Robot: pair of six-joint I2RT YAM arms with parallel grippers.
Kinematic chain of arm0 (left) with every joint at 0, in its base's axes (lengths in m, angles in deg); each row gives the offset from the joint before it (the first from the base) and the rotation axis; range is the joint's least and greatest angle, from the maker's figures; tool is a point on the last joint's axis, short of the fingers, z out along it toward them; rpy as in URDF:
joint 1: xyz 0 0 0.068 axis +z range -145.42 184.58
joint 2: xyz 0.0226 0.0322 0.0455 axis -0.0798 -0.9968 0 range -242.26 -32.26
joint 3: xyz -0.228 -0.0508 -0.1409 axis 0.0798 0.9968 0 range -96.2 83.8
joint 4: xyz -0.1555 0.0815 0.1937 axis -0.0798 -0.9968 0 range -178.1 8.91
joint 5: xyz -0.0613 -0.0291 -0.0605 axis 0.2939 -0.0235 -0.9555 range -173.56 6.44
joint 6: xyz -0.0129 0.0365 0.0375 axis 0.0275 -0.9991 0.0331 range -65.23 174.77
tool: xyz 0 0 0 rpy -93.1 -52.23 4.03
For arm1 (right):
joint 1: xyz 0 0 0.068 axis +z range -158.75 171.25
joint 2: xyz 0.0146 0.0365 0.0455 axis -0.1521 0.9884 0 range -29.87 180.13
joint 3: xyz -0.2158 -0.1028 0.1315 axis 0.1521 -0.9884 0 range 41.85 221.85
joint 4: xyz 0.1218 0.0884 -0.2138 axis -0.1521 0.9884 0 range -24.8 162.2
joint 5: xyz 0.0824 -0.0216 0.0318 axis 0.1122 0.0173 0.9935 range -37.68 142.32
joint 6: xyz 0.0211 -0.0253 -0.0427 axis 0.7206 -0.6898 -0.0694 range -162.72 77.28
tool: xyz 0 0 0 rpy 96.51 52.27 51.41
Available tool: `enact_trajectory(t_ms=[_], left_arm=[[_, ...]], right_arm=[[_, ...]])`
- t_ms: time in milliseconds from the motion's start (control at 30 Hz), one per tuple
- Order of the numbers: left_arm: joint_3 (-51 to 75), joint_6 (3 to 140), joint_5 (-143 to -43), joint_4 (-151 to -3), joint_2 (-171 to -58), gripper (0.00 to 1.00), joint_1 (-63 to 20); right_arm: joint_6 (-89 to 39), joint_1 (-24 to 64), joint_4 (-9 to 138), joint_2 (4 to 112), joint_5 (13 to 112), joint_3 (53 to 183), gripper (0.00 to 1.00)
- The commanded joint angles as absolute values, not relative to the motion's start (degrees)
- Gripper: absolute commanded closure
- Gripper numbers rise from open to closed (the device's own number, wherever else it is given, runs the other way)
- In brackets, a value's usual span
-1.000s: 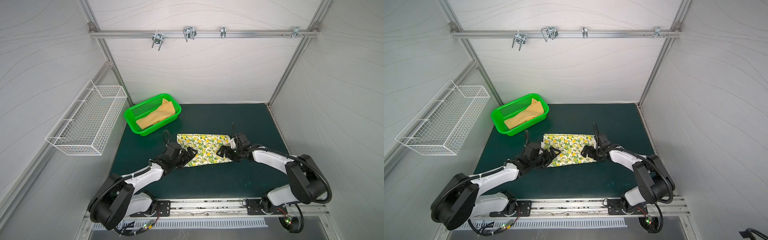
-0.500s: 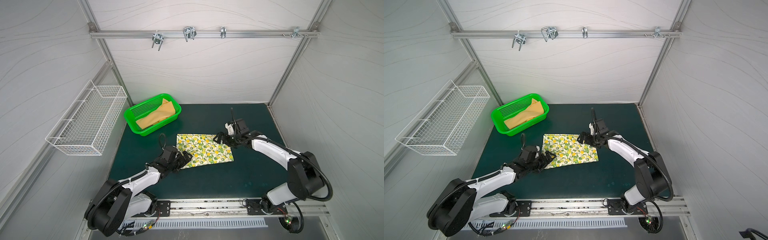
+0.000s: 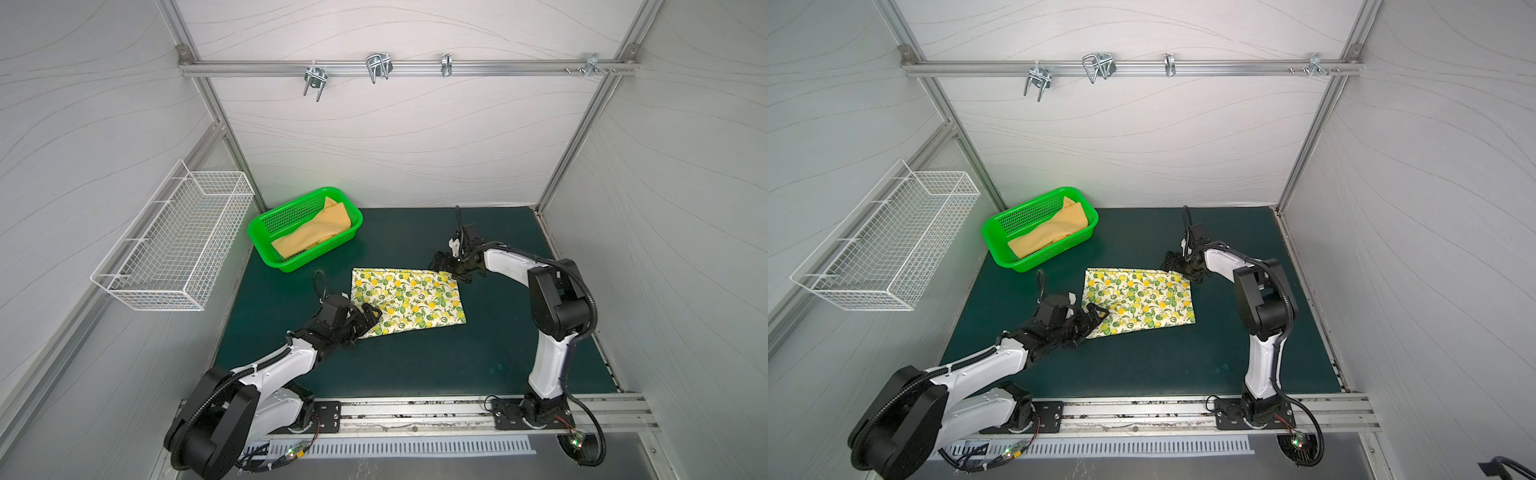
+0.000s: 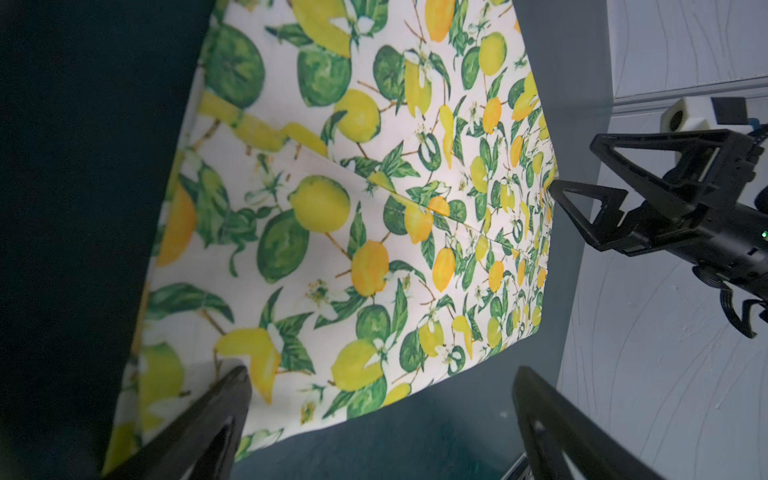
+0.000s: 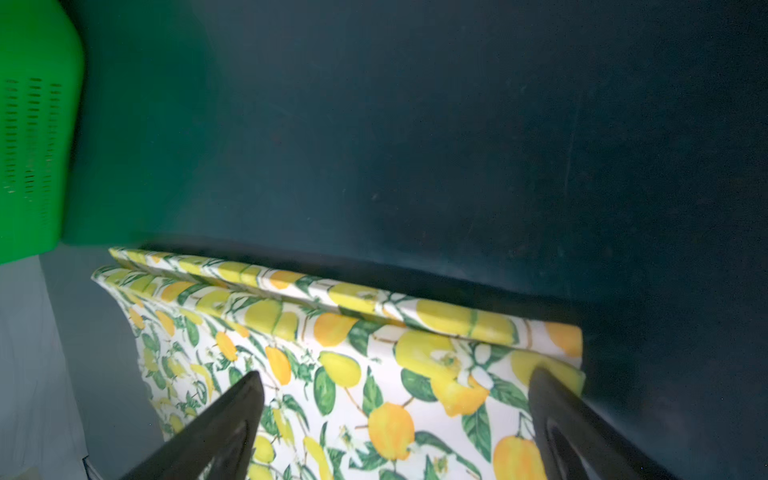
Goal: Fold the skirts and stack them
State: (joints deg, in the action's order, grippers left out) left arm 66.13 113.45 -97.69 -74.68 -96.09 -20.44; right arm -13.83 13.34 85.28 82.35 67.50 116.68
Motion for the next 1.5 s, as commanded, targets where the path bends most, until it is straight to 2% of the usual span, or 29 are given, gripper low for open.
enact_trajectory(t_ms=[0, 167, 333, 633, 867, 1033, 1267, 1467], left_arm=[[67.9, 112.7, -96.2, -80.3, -95.3, 0.01, -19.6], [68.3, 112.2, -96.2, -81.7, -94.0, 0.01, -18.9], [66.6, 110.6, -96.2, -84.1, -92.9, 0.01, -18.4], [51.3, 103.4, -95.5, -94.4, -93.9, 0.01, -18.2], [39.3, 99.3, -94.7, -97.2, -101.4, 0.01, -18.1], [32.9, 97.5, -95.7, -96.3, -112.2, 0.01, -18.1], [30.3, 97.4, -97.0, -92.0, -124.3, 0.01, -17.8], [32.4, 98.4, -97.6, -88.6, -127.8, 0.01, -16.1]], right_arm=[[-14.9, 13.2, 86.7, 85.4, 67.6, 118.3, 0.01], [-14.2, 13.2, 85.3, 86.4, 68.3, 117.8, 0.01], [-14.5, 13.2, 85.6, 82.4, 69.6, 117.8, 0.01], [-18.5, 13.2, 93.0, 69.2, 67.0, 117.1, 0.01], [-20.7, 13.2, 94.5, 61.5, 62.1, 107.9, 0.01], [-21.6, 13.2, 93.3, 59.2, 60.6, 101.5, 0.01], [-19.7, 13.5, 90.4, 60.5, 63.7, 96.1, 0.03], [-18.1, 14.0, 87.6, 62.5, 65.5, 93.7, 0.12]])
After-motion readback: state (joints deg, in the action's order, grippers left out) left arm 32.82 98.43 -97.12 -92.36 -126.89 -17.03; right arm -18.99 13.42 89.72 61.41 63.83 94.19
